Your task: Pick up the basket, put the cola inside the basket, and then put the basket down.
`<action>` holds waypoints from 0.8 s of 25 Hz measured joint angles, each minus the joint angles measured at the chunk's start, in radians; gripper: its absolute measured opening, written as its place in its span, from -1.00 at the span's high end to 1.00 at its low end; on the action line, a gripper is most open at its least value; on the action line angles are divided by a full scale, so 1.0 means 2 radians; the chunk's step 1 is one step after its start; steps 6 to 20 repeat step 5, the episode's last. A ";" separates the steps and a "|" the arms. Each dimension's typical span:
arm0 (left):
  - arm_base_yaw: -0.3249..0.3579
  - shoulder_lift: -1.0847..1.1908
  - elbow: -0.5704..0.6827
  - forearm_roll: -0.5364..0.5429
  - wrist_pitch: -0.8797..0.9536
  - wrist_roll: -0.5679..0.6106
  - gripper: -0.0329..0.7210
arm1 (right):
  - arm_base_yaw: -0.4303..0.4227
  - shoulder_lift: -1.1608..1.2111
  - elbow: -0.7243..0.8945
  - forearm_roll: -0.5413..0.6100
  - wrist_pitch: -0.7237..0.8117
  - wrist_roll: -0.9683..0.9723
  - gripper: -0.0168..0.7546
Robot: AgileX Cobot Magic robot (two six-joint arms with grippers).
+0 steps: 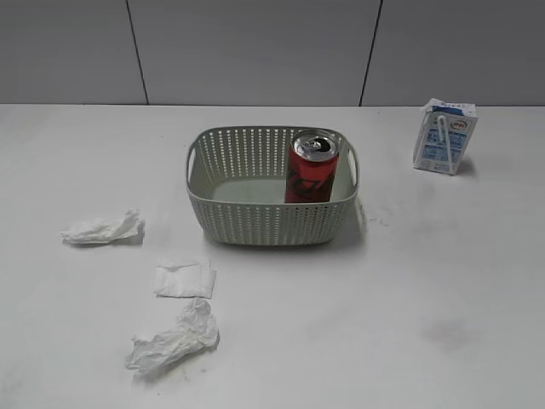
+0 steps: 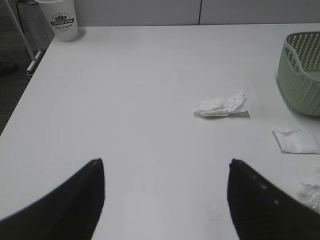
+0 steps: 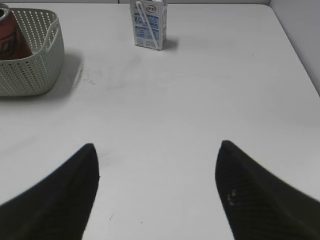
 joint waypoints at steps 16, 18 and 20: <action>0.000 0.000 0.000 0.000 -0.001 0.000 -0.62 | 0.000 0.000 0.000 0.000 0.000 0.000 -0.48; 0.000 0.000 0.000 0.000 -0.001 0.000 -0.62 | 0.000 0.000 0.000 0.000 0.000 0.000 -0.48; 0.000 0.000 0.000 0.000 -0.001 0.000 -0.62 | 0.000 0.000 0.000 0.000 0.000 0.000 -0.48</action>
